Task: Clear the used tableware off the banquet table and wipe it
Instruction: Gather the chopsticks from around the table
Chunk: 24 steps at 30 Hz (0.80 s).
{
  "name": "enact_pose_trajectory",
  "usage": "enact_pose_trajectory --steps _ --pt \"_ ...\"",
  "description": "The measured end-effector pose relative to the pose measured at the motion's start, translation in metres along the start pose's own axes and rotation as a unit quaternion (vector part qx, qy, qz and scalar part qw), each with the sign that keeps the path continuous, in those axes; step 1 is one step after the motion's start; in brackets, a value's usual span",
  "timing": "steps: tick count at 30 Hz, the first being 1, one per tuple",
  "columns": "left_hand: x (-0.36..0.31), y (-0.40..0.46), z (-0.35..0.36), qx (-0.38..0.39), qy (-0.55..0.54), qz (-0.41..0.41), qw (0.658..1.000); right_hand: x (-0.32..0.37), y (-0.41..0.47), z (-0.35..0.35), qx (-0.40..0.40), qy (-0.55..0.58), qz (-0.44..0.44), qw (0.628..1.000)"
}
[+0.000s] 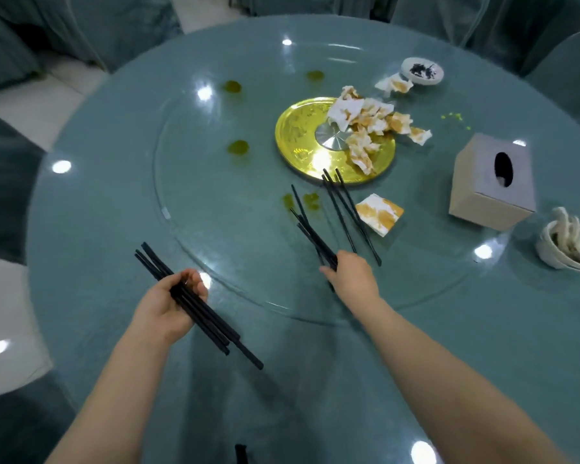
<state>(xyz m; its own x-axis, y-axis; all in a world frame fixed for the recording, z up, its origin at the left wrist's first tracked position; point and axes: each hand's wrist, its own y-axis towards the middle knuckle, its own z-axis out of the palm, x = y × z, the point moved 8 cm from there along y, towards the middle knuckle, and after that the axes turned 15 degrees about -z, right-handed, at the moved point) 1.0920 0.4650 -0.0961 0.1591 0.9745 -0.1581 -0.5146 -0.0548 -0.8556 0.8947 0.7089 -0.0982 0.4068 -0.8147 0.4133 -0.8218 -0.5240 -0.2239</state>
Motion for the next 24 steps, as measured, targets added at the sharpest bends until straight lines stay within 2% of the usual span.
enact_pose_trajectory --steps 6,13,18,24 --pt "-0.003 0.012 0.0 -0.014 -0.028 0.016 0.999 0.003 0.031 0.006 -0.008 0.008 -0.025 1.0" --pt "0.012 0.023 0.029 -0.022 -0.011 0.01 1.0 -0.045 0.029 -0.033 -0.101 0.003 0.0 0.995" --pt "0.02 0.026 0.035 -0.025 -0.004 -0.004 1.0 -0.07 0.031 -0.039 -0.082 -0.051 0.032 0.995" --pt "0.024 0.025 0.027 -0.033 -0.006 -0.01 0.999 -0.073 0.04 -0.034 -0.064 -0.033 0.058 0.996"
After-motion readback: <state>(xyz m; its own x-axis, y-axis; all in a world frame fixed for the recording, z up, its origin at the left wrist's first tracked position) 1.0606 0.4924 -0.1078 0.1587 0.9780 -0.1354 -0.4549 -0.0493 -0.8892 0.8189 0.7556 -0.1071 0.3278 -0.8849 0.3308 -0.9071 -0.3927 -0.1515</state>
